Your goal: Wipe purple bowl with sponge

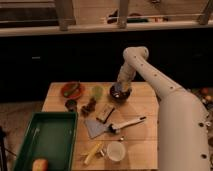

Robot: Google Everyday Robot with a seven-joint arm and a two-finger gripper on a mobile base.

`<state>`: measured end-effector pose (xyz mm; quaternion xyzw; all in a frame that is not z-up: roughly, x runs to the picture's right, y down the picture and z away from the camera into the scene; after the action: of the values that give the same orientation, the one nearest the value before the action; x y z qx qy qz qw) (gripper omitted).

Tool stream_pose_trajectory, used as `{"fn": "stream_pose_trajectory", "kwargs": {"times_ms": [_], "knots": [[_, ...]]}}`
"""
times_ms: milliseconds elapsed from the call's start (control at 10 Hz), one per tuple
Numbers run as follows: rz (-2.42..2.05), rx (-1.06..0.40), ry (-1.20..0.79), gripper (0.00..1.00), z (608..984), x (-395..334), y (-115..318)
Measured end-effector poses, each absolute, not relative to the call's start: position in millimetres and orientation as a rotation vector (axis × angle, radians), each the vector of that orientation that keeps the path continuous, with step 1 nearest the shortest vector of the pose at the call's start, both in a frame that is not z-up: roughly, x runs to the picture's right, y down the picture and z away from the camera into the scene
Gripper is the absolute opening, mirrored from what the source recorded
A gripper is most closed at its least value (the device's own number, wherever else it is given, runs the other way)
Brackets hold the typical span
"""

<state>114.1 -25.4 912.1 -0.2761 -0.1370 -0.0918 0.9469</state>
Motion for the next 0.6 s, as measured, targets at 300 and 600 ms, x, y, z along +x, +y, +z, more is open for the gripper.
{"fn": "stream_pose_trajectory", "kwargs": {"times_ms": [300, 600], "knots": [[-0.204, -0.556, -0.291, 0.0, 920.2, 101.5, -34.5], [-0.259, -0.589, -0.345, 0.0, 913.4, 79.3, -16.9]]}}
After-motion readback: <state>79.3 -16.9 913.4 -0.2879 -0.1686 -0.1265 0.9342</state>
